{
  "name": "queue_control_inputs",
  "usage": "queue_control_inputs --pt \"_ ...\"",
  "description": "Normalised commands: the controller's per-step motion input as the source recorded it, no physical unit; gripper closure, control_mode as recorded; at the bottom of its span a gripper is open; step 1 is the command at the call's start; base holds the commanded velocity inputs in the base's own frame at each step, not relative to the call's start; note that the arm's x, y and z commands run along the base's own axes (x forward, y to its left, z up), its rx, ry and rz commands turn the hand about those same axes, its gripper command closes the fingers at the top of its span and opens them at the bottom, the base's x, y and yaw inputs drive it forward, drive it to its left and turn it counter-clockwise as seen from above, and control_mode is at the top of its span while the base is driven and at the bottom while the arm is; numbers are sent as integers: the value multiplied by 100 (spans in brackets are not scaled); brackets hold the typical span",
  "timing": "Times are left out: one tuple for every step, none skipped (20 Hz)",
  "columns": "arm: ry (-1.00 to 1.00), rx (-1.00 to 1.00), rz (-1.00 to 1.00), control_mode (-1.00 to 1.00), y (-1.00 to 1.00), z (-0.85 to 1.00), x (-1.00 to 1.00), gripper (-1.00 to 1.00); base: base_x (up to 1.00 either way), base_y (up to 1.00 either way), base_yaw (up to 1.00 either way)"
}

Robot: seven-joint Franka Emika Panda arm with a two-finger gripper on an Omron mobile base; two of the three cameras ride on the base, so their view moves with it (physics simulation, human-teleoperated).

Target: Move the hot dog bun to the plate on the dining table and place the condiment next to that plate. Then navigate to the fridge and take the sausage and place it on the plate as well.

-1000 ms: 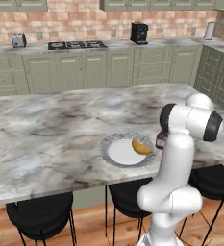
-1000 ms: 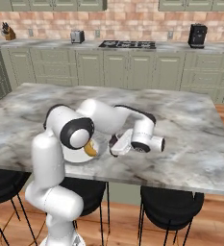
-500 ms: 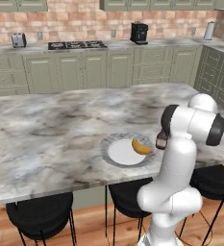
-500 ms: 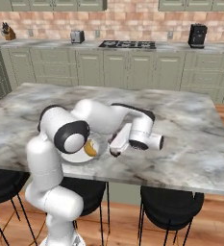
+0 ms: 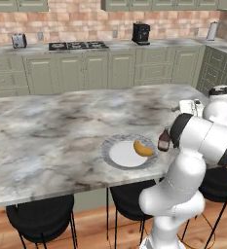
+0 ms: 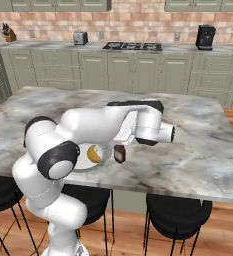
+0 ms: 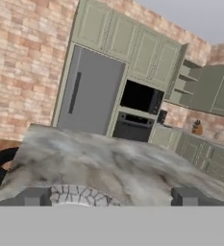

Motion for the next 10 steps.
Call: queue_control_inputs --pt "12 0 -1 -100 78 100 -100 -100 0 0 0" --pt "15 0 -4 -100 95 100 -100 -100 0 0 0" --pt "20 0 -9 -100 100 100 -100 -100 0 0 0" --pt "20 0 -12 -100 100 100 -100 -100 0 0 0" --pt "24 0 -17 -100 100 100 -100 -100 0 0 0" --pt "27 0 -22 -100 100 100 -100 -100 0 0 0" --pt "31 0 -28 -100 100 100 -100 -100 0 0 0" --pt "31 1 -33 -100 85 100 -98 -100 0 0 0" --pt "33 6 -38 -100 67 100 -92 -100 0 0 0" --pt "35 7 -41 -100 49 99 -86 -100 0 0 0"
